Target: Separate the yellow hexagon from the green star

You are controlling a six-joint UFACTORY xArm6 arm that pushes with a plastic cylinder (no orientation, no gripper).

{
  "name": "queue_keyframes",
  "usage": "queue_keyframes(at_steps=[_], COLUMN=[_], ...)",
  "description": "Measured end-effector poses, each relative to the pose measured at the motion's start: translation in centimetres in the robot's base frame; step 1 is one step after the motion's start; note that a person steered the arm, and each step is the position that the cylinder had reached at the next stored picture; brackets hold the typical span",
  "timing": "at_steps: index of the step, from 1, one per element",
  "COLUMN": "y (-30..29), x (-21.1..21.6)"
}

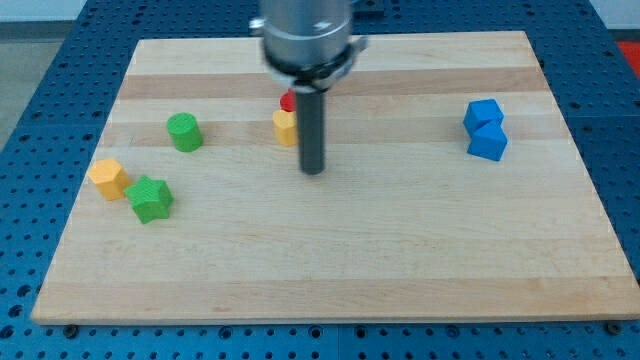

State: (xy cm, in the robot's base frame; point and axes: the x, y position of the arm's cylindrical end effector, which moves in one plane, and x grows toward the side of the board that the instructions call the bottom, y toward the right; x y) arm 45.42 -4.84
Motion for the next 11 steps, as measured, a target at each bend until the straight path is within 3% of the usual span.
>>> queue_keyframes(at_steps=[1, 2, 3, 4, 5, 7, 11], y=[-4.2, -5.4, -16.0, -23.2, -25.5, -22.9, -6.1], x=[1.6, 8.7, 13.1, 9.1, 5.2, 0.6, 0.5])
